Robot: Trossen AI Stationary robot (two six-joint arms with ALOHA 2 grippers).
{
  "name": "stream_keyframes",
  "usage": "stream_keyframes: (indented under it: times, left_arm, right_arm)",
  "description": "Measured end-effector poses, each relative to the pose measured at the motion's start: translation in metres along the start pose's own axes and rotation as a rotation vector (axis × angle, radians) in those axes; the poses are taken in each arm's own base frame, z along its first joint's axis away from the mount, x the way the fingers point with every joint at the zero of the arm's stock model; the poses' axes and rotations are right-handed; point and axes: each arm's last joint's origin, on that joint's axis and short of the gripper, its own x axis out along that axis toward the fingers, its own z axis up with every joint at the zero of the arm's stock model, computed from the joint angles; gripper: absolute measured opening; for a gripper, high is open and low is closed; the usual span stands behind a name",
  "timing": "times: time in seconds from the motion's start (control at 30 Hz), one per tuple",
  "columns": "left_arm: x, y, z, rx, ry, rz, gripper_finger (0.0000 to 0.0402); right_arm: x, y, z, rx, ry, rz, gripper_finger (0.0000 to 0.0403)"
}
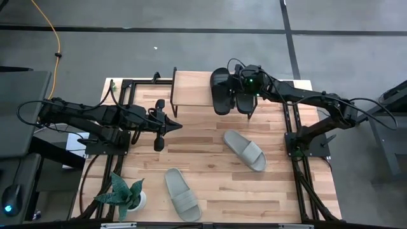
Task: Pick and place slides into the shelf
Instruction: Put the black slide on the shelf
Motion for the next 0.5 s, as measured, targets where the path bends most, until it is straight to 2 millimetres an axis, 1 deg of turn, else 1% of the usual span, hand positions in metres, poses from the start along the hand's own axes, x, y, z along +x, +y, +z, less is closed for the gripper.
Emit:
stream_keyframes:
  times: [0.07,0.17,0.23,0.4,0.5]
  left_arm:
    - [0.000,0.000,0.000,0.001,-0.001,0.000,0.0001]
    - [0.000,0.000,0.000,0.001,-0.001,0.000,0.0001]
    - [0.000,0.000,0.000,0.001,-0.002,0.000,0.0001]
    - [0.000,0.000,0.001,0.000,-0.006,0.000,0.0001]
    - [0.000,0.000,0.001,0.000,-0.006,0.000,0.0001]
  right_arm:
    - [0.000,-0.002,0.001,0.012,-0.026,0.020,0.0005]
    - [0.000,-0.007,0.003,0.048,-0.035,0.010,0.0008]
    - [0.004,-0.012,0.005,0.062,-0.021,0.000,0.0003]
    - [0.027,-0.020,0.006,0.076,0.077,0.052,0.0001]
    - [0.040,-0.027,0.014,0.059,0.132,0.061,0.0000]
